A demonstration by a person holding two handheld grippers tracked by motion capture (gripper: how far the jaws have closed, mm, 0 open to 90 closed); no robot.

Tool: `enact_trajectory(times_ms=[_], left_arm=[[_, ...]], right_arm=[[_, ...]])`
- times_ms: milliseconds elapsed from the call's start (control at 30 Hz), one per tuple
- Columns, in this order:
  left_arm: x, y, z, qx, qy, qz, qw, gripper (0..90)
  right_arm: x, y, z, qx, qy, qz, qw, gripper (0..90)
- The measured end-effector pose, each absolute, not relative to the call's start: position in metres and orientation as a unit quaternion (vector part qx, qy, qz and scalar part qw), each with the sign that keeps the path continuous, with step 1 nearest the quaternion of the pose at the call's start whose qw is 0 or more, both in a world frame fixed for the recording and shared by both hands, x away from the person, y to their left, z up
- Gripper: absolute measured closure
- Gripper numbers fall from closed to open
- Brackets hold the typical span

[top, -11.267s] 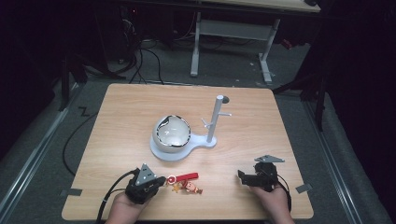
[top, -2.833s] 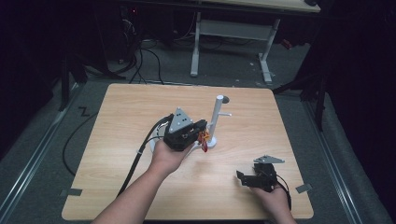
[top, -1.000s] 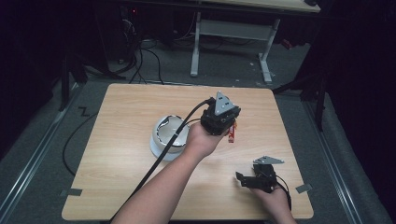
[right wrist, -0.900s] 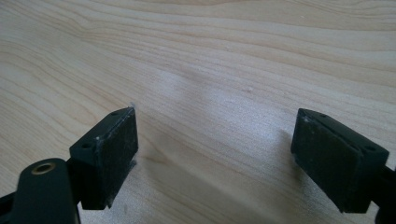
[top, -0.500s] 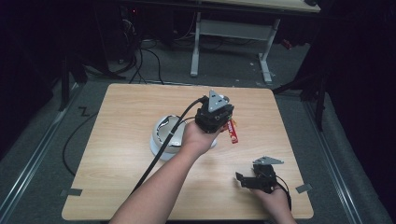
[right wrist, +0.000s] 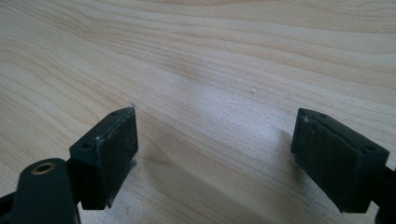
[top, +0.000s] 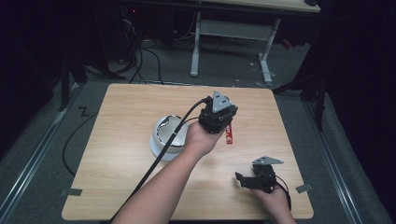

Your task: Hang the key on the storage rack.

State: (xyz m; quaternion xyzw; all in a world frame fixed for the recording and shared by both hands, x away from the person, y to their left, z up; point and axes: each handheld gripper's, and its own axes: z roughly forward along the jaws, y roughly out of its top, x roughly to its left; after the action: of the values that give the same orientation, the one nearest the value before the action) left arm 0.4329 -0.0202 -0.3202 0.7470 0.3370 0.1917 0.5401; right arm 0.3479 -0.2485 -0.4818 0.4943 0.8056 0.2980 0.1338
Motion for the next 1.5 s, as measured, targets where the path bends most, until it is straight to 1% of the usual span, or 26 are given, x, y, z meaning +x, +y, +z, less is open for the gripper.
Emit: enact_trajectory(times_ms=[67, 167, 367, 567, 733, 867, 900, 967, 1133, 1167, 1200, 1333, 1400, 1433, 1500], left_arm=[[0.434, -0.019, -0.321, 0.745, 0.341, 0.193, 0.541, 88.0], [0.432, -0.014, -0.322, 0.737, 0.345, 0.191, 0.549, 83.8], [0.416, 0.004, -0.332, 0.724, 0.343, 0.198, 0.564, 78.3], [0.404, 0.022, -0.346, 0.717, 0.352, 0.198, 0.569, 78.2], [0.383, 0.048, -0.364, 0.717, 0.354, 0.195, 0.568, 73.5], [0.363, 0.084, -0.385, 0.719, 0.366, 0.191, 0.560, 67.1], [0.358, 0.094, -0.391, 0.717, 0.373, 0.191, 0.557, 64.2], [0.347, 0.116, -0.403, 0.721, 0.387, 0.191, 0.542, 62.6], [0.323, 0.174, -0.431, 0.736, 0.431, 0.191, 0.487, 52.4], [0.319, 0.185, -0.436, 0.738, 0.439, 0.192, 0.475, 48.9], [0.315, 0.196, -0.442, 0.741, 0.445, 0.194, 0.463, 48.9], [0.303, 0.235, -0.472, 0.737, 0.481, 0.195, 0.434, 44.1], [0.304, 0.246, -0.482, 0.741, 0.495, 0.178, 0.418, 42.1], [0.306, 0.250, -0.487, 0.748, 0.501, 0.172, 0.400, 41.0], [0.307, 0.254, -0.491, 0.748, 0.504, 0.175, 0.394, 39.8]], right_arm=[[0.347, -0.248, -0.482, 0.496, 0.805, 0.298, 0.132, 15.1], [0.347, -0.249, -0.482, 0.493, 0.806, 0.298, 0.132, 15.1], [0.347, -0.248, -0.482, 0.490, 0.809, 0.295, 0.138, 15.1], [0.347, -0.247, -0.482, 0.491, 0.808, 0.295, 0.139, 15.1], [0.349, -0.247, -0.483, 0.491, 0.807, 0.297, 0.141, 15.0], [0.349, -0.245, -0.483, 0.493, 0.806, 0.295, 0.144, 14.9], [0.349, -0.245, -0.483, 0.492, 0.807, 0.294, 0.146, 14.9], [0.349, -0.245, -0.483, 0.492, 0.806, 0.294, 0.146, 14.9], [0.349, -0.244, -0.484, 0.492, 0.807, 0.291, 0.151, 14.9], [0.349, -0.243, -0.484, 0.493, 0.806, 0.290, 0.151, 14.9], [0.349, -0.243, -0.484, 0.493, 0.806, 0.290, 0.151, 14.9], [0.349, -0.243, -0.484, 0.492, 0.806, 0.291, 0.154, 14.9], [0.350, -0.243, -0.484, 0.495, 0.804, 0.291, 0.154, 14.8], [0.350, -0.242, -0.484, 0.496, 0.804, 0.291, 0.153, 14.8], [0.350, -0.242, -0.484, 0.497, 0.803, 0.291, 0.154, 14.8]])
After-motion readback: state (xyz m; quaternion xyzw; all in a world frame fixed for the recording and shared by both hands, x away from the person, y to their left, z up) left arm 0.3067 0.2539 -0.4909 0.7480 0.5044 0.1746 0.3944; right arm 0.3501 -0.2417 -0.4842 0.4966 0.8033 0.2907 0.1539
